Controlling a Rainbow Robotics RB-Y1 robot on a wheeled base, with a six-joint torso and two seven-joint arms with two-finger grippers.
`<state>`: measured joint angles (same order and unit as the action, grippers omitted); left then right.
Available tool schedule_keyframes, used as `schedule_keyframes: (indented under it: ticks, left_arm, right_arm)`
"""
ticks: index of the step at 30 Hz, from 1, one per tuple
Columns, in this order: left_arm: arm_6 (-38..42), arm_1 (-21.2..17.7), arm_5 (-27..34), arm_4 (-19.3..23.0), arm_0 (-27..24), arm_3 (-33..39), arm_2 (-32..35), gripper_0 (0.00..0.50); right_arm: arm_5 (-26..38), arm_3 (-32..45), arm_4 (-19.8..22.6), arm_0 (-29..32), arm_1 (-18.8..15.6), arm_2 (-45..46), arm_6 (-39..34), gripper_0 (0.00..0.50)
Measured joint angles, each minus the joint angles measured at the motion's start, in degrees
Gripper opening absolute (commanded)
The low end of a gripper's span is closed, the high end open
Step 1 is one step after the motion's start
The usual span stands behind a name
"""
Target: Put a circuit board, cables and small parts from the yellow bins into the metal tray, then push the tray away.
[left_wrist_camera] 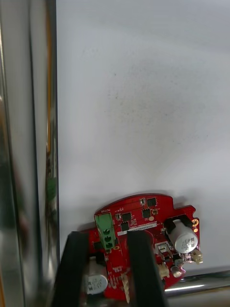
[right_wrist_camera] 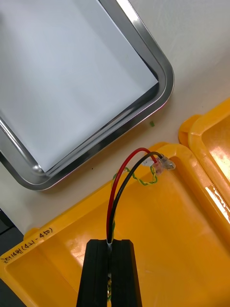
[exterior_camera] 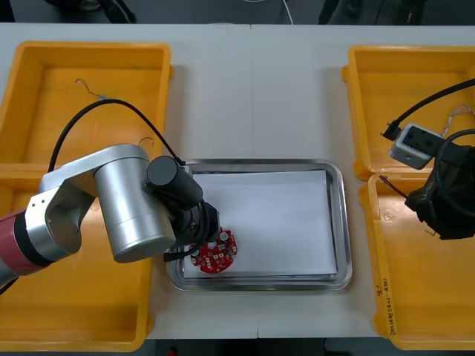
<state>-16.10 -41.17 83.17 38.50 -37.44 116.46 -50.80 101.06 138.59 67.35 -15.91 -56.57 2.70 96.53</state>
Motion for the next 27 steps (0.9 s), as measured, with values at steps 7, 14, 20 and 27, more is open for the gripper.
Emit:
schedule_keyframes:
  ticks: [7,14,20,27]
  left_arm:
    - [0.0,0.1,0.0,-0.1,0.0,0.0,0.0,0.500]
    - [0.1,0.2,0.0,-0.2,0.0,0.0,0.0,0.500]
    - [0.1,0.3,0.0,-0.4,-0.3,0.0,0.1,0.500]
    - [0.1,0.5,2.8,1.6,-1.5,0.0,3.8,0.500]
  right_arm:
    - [0.0,0.0,0.0,0.0,0.0,0.0,0.0,0.000]
    - [0.0,0.0,0.0,0.0,0.0,0.0,0.0,0.000]
    - [0.0,0.0,0.2,0.0,0.0,0.0,0.0,0.000]
    - [0.0,0.0,1.0,0.0,0.0,-0.1,0.0,0.000]
